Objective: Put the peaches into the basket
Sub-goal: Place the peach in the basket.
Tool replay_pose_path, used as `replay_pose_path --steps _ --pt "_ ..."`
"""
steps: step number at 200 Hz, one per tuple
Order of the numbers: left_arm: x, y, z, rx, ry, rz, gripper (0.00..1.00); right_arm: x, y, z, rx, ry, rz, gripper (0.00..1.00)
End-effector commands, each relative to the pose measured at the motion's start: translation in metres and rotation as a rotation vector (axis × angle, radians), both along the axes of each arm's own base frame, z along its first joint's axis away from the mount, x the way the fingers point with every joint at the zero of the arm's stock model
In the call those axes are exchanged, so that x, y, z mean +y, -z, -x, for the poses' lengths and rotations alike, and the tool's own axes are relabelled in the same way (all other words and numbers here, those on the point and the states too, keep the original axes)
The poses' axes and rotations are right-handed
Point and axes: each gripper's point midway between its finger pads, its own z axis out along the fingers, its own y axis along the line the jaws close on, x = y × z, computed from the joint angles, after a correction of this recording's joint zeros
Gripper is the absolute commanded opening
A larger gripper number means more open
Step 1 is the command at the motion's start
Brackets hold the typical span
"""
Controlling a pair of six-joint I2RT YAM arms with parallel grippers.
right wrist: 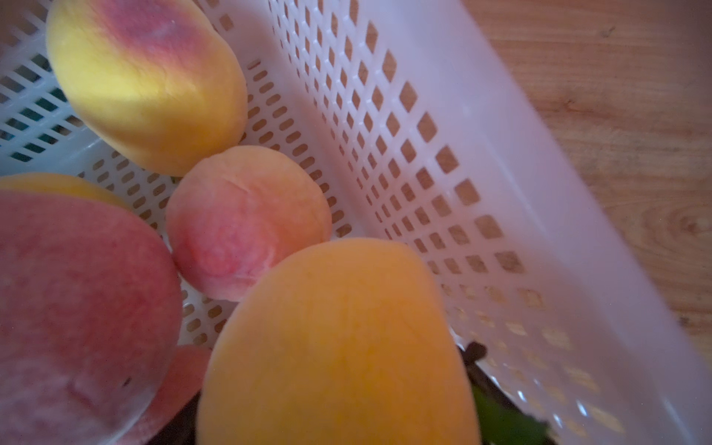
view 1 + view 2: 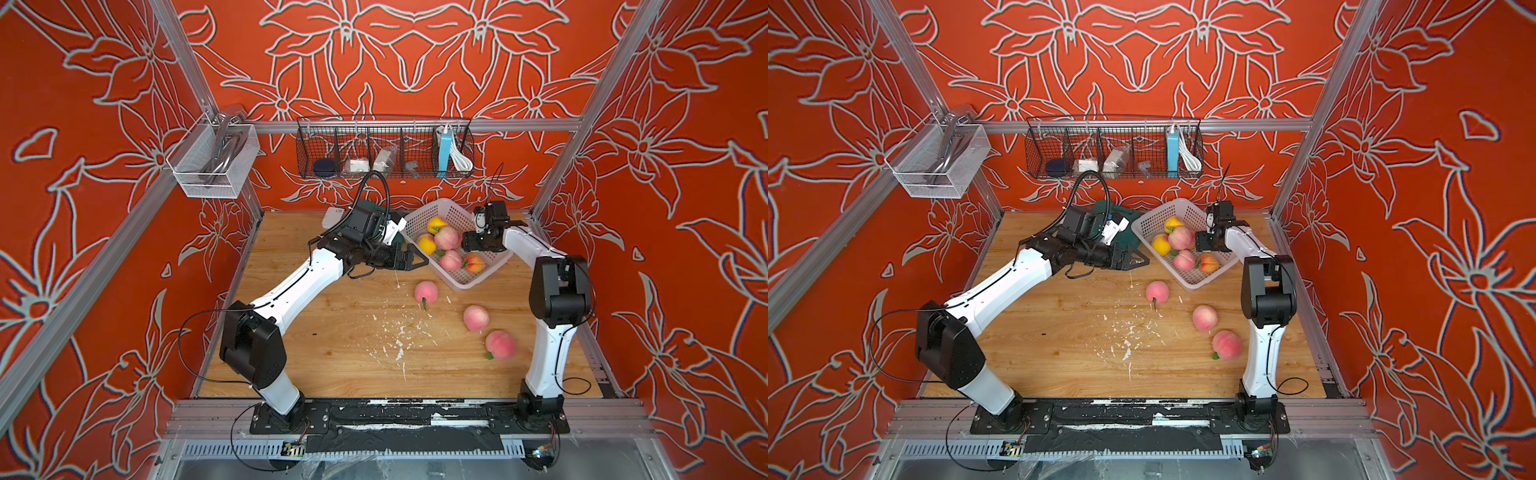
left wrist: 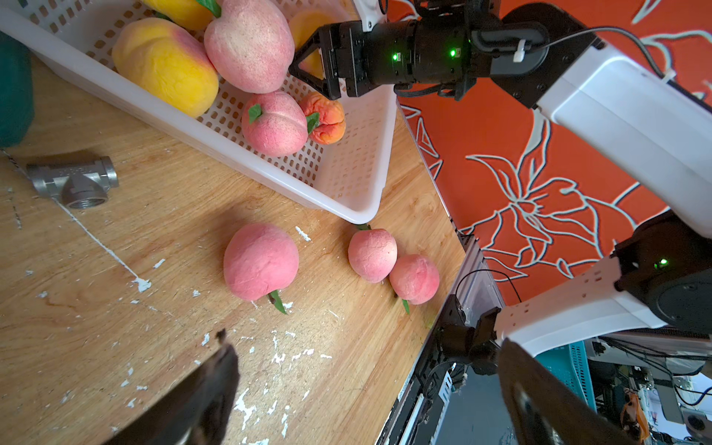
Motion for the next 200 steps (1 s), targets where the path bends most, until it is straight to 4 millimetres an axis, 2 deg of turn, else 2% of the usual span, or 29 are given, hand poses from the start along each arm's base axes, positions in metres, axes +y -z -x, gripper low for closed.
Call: replay_pose_path --steps 1,43,100,153,200 --pt "0.001 -0.002 0.000 -0.012 -0.001 0.007 0.98 -0.001 0.004 -0.004 0.003 0.009 -0.011 0.79" --pt "0.003 -0.001 0.000 -0.012 -0.009 -0.001 0.98 -0.002 0.000 -0.003 -0.005 0.012 -0.007 0.85" --pt "0.005 -0.002 0.001 -0.015 -0.014 -0.010 0.99 -0.002 -0.010 0.000 -0.027 0.016 -0.014 0.85" --pt "0.014 0.000 0.009 -0.011 -0.036 -0.030 0.99 -0.004 -0.046 0.015 -0.081 0.021 -0.021 0.87" --pt "0.026 0.002 0.024 -0.001 -0.058 -0.054 0.98 0.004 -0.083 0.049 -0.134 -0.001 -0.051 0.89"
